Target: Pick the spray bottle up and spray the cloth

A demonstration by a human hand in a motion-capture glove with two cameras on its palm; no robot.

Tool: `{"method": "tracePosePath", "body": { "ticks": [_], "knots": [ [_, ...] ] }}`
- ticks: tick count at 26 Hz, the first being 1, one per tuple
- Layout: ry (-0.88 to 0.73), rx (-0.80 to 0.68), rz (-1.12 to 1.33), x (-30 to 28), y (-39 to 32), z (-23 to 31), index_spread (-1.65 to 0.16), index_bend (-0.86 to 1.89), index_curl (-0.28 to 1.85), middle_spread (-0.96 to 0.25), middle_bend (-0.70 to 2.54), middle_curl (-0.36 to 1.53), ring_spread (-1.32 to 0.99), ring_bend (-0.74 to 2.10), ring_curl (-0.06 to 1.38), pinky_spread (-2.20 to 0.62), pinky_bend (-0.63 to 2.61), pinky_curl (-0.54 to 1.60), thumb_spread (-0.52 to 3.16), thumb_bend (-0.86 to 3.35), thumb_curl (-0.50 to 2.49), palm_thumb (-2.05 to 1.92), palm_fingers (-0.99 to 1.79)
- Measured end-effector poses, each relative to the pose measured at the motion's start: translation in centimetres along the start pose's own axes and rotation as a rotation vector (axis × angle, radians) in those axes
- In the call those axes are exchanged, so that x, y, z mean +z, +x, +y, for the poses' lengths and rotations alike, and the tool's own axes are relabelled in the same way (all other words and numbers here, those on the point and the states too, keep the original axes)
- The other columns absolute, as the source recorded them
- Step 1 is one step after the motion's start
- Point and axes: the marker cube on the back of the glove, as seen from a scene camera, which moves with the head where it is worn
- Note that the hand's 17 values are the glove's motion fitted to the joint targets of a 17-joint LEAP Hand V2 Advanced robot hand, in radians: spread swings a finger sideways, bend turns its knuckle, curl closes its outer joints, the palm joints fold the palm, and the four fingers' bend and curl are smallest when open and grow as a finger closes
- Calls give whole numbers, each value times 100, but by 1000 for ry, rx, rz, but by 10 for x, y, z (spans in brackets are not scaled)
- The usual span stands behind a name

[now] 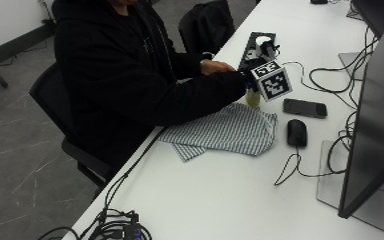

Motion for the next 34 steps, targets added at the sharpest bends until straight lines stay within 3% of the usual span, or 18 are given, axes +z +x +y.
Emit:
{"method": "tracePosePath", "body": {
  "ticks": [9,15,21,27,34],
  "knots": [
    [-53,42,11,-3,-1,1,-33,18,55,-20,59,54,-24,60,45,-31,44,39,14,-3,81,99,131],
    [-141,105,114,-20,-2,13,-33,14,52,-21,50,50,-24,54,43,-17,34,37,25,-4,79,99,104],
    [-252,156,503,-47,4,44,-35,3,45,-19,33,45,-20,50,44,-1,39,41,51,-5,74,92,59],
    [-314,144,930,-81,-14,87,-36,2,34,-16,25,41,-18,51,41,9,42,39,70,-7,65,80,46],
    [-409,129,1203,-118,-62,154,-38,0,24,-14,22,39,-14,51,39,18,47,39,87,-11,52,50,24]
  ]
}}
